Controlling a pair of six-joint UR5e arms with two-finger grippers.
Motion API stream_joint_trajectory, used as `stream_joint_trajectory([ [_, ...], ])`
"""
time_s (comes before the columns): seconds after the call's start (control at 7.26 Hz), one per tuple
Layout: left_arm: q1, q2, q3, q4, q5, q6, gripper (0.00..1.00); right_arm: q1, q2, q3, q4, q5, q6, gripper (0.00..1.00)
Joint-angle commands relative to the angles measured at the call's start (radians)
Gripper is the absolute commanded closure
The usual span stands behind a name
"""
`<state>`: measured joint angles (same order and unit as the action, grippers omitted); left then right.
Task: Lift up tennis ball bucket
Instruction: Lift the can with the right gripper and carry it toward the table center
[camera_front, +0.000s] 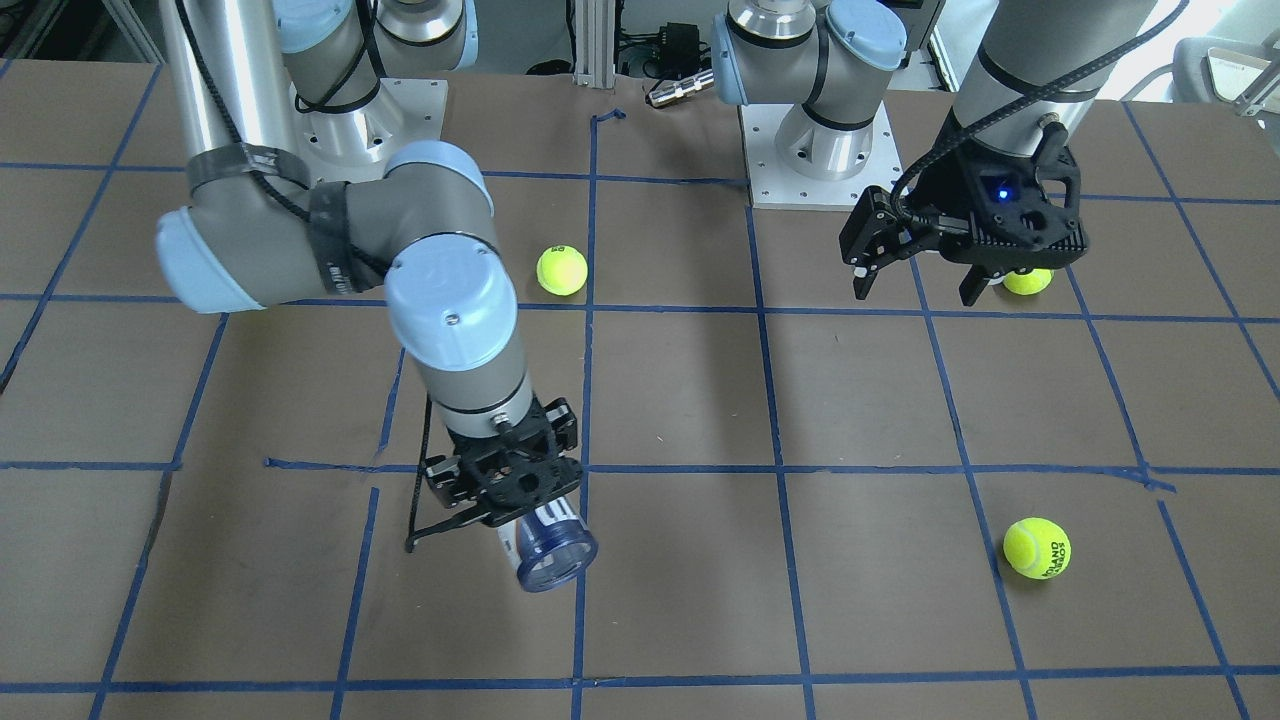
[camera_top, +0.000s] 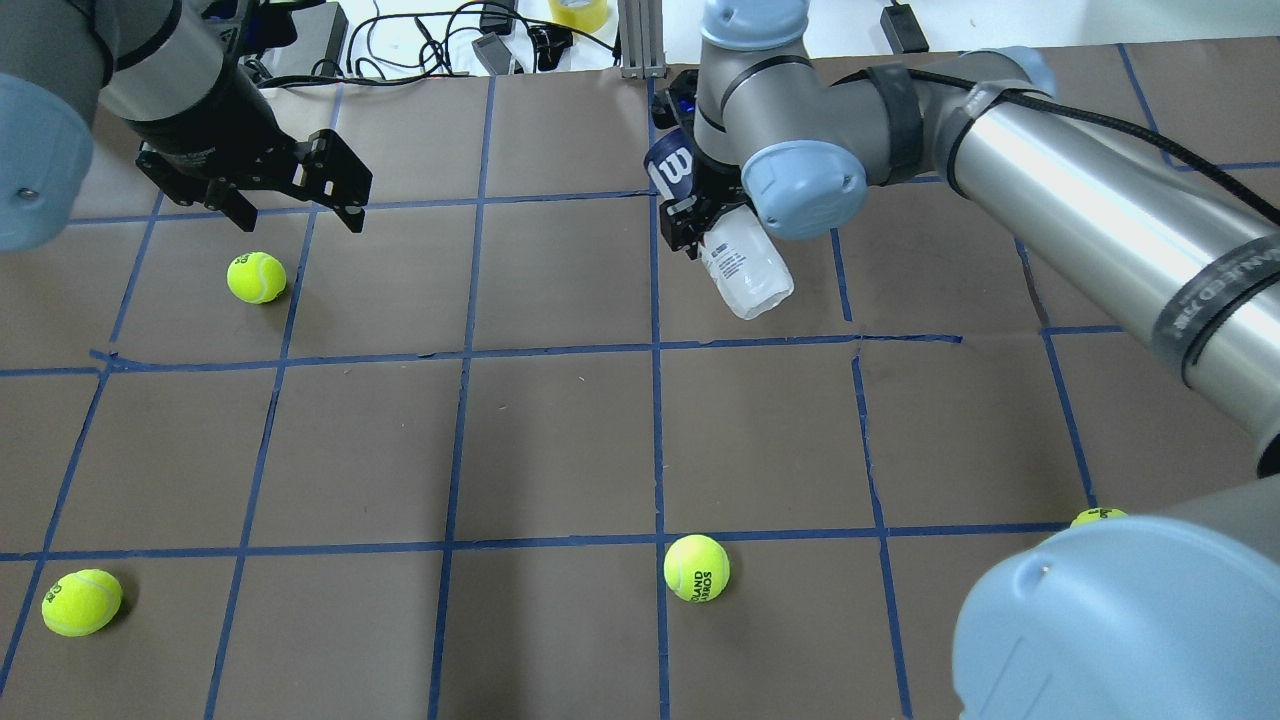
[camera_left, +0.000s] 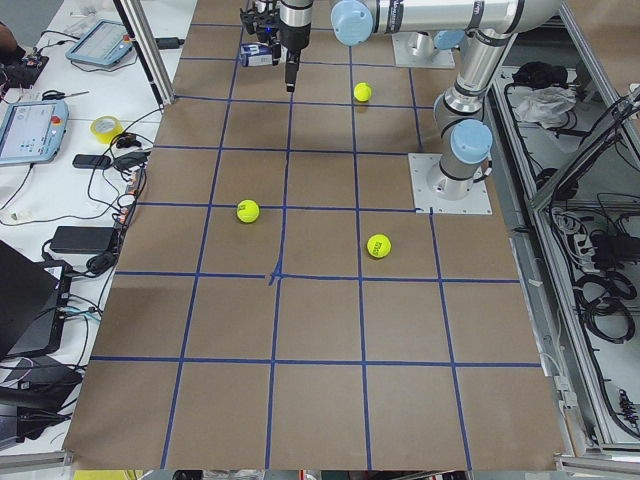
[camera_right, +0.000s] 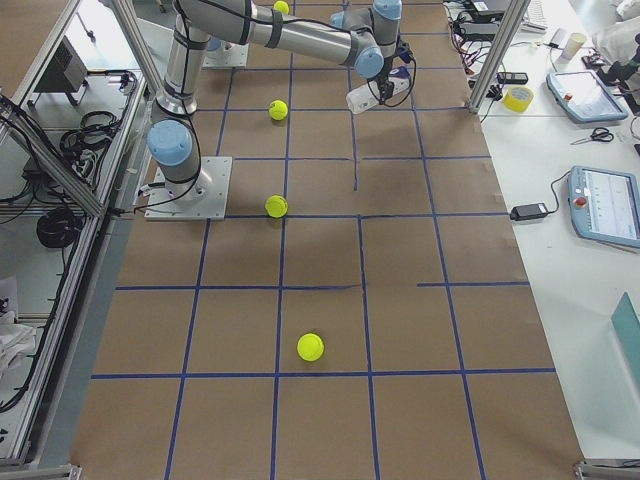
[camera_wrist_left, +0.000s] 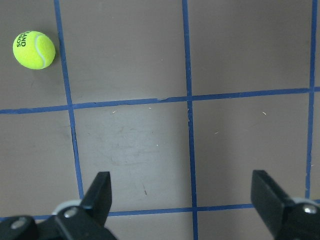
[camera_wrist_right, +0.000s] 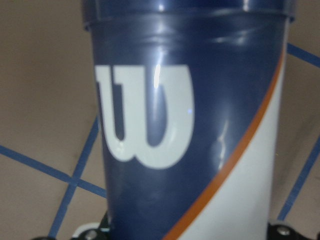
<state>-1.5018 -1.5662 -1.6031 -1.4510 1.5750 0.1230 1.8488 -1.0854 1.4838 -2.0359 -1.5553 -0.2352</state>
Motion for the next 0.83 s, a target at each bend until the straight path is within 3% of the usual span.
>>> stream_joint_trajectory([
  [0.0, 0.002, 0.0, 0.0, 0.01, 0.0, 0.003, 0.0, 0.108, 0.048, 0.0, -0.026, -0.014, -0.032, 0.23],
  [0.28, 0.066, 0.005, 0.008, 0.02, -0.009, 0.094, 0.0, 0.18, 0.096, 0.001, -0.188, -0.014, -0.104, 0.17],
  [0.41, 0.13, 0.011, 0.012, 0.018, -0.012, 0.162, 0.0, 0.21, 0.108, 0.003, -0.196, -0.031, -0.124, 0.17],
  [0.69, 0.227, 0.021, 0.011, 0.012, -0.136, 0.184, 0.0, 0.266, 0.15, 0.001, -0.234, -0.121, -0.287, 0.17],
])
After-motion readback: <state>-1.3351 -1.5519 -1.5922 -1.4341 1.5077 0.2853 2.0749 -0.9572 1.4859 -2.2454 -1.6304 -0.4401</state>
